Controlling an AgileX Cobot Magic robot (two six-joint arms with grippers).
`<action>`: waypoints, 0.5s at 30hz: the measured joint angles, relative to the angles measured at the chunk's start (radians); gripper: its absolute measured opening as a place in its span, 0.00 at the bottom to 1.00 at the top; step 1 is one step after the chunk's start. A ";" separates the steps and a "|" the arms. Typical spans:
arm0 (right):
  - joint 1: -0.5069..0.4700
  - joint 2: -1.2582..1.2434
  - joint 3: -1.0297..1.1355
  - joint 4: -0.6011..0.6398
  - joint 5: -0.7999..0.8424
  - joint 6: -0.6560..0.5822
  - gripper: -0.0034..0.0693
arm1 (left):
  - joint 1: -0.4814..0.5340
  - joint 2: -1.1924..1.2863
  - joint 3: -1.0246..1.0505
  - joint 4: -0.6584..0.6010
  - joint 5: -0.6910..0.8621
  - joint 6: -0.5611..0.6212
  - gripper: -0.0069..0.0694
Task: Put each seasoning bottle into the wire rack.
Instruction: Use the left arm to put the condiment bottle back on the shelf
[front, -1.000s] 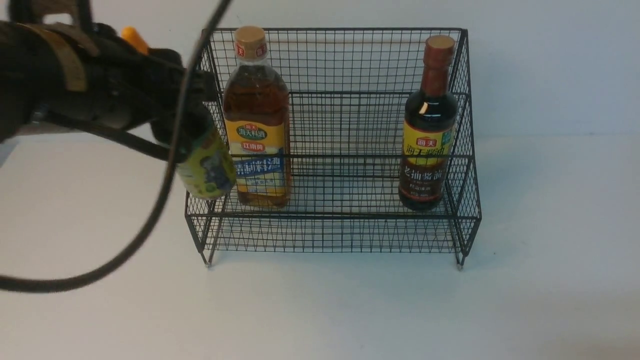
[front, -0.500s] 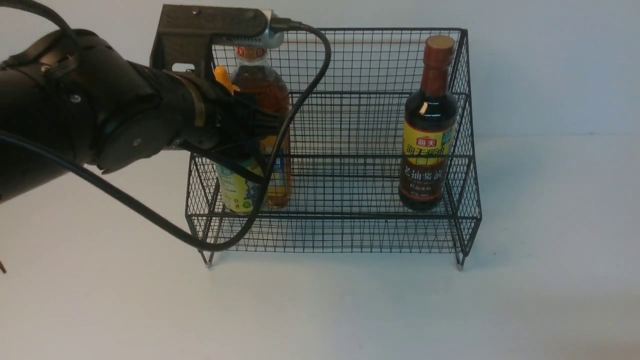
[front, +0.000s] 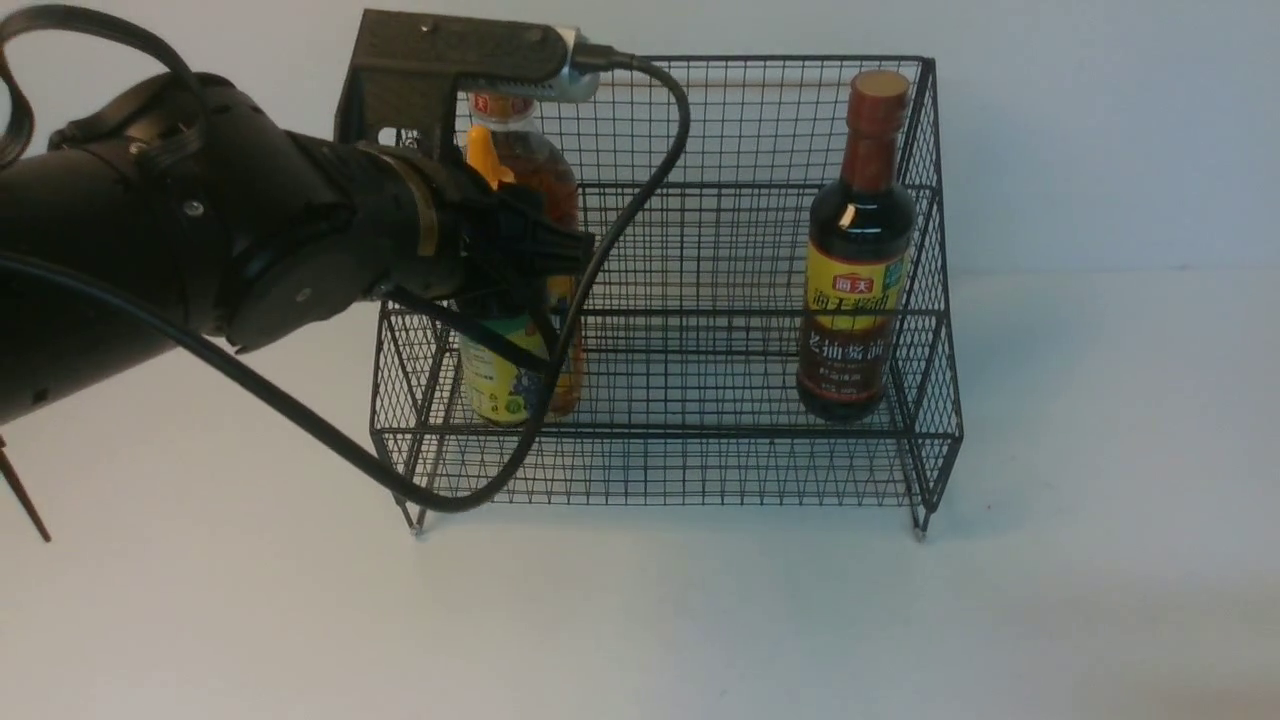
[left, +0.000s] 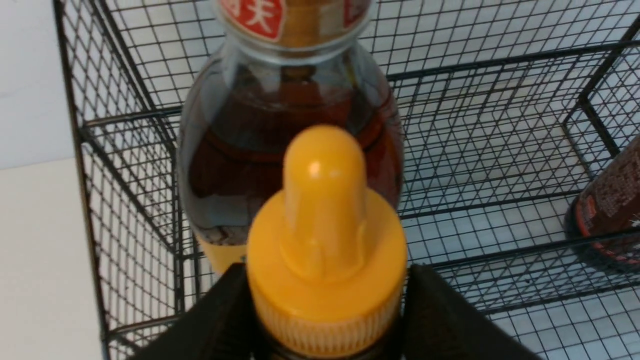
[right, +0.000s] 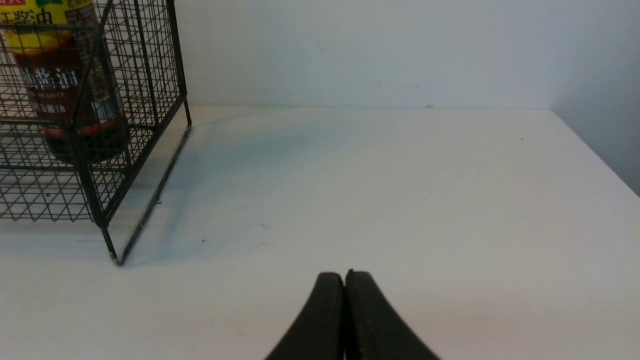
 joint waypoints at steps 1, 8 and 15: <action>0.000 0.000 0.000 0.000 0.000 0.000 0.03 | -0.001 0.001 0.002 0.002 -0.007 -0.001 0.57; 0.000 0.000 0.000 0.000 0.000 0.000 0.03 | -0.001 0.005 0.003 0.017 -0.014 -0.003 0.58; 0.000 0.000 0.000 0.000 0.000 0.000 0.03 | -0.001 0.004 0.001 0.014 0.075 -0.005 0.66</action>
